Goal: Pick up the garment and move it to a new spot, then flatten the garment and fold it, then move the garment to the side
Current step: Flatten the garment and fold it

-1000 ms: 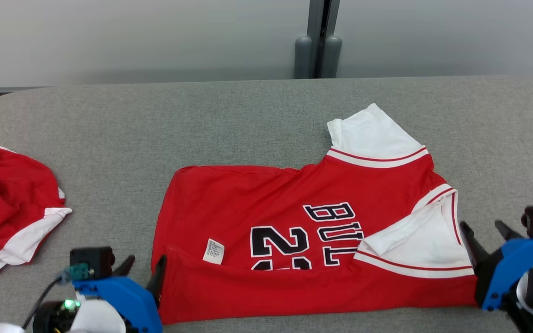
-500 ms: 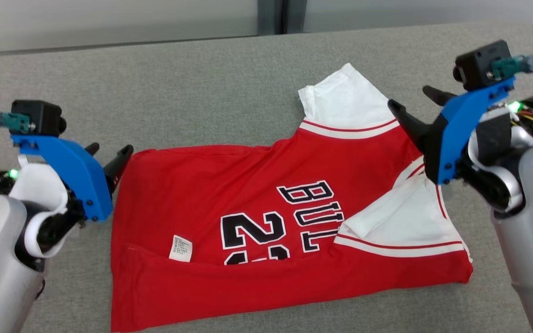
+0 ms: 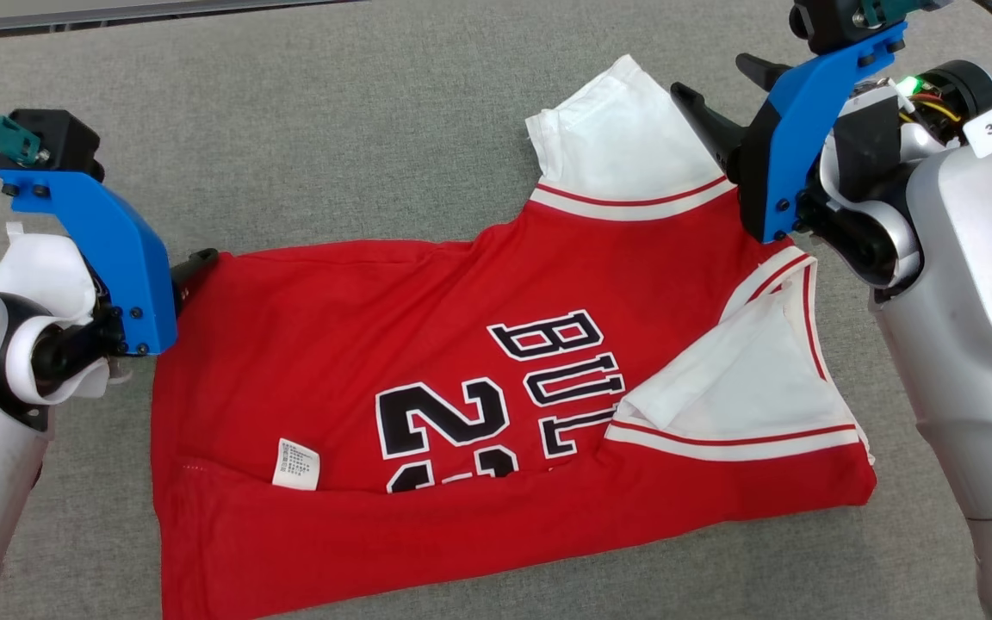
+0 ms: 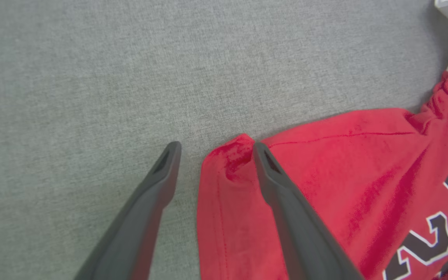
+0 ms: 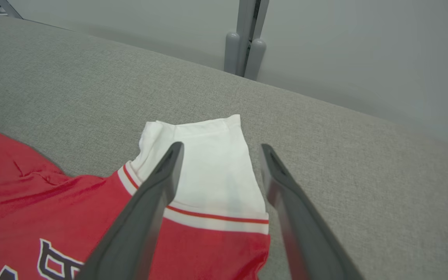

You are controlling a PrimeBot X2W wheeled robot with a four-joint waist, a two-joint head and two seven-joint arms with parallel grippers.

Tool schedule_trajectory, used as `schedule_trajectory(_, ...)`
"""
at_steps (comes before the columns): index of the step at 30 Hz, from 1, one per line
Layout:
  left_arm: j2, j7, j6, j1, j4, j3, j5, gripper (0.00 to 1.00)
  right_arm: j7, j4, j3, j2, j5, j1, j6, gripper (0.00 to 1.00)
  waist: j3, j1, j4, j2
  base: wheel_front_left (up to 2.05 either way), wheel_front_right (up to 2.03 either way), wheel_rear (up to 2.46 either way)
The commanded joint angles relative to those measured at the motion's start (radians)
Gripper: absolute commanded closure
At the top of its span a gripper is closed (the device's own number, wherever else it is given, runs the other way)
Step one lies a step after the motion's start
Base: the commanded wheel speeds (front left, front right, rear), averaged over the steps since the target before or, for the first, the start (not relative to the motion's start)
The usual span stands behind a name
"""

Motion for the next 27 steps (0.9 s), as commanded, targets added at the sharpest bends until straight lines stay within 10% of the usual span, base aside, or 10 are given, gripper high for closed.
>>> schedule_trajectory(1, 0.001, 0.011, -0.008, -0.014, 0.007, -0.009, -0.001, 0.0, -0.014, 0.015, 0.007, 0.0, 0.009, -0.024, 0.0, 0.0, 0.005, -0.0002, -0.002, 0.0, 0.0, 0.0, 0.0)
schedule_trajectory(13, 0.019, 0.025, -0.054, -0.009, 0.061, -0.092, 0.07, 0.03, -0.092, 0.129, 0.056, 0.007, 0.043, -0.092, 0.0, 0.0, 0.027, -0.0002, -0.027, 0.0, 0.0, 0.0, 0.0)
schedule_trajectory(16, 0.004, 0.022, -0.06, 0.006, 0.085, -0.123, 0.087, 1.0, -0.099, 0.15, 0.059, 0.004, 0.052, -0.102, 0.0, 0.0, 0.033, -0.0002, -0.027, 0.0, 0.0, 0.0, 0.0)
schedule_trajectory(27, -0.06, -0.173, -0.017, 0.014, 0.113, -0.12, 0.154, 1.0, -0.096, 0.295, -0.009, -0.013, 0.006, -0.165, 0.0, 0.0, 0.065, -0.0002, 0.053, 0.0, 0.0, 0.0, 0.0)
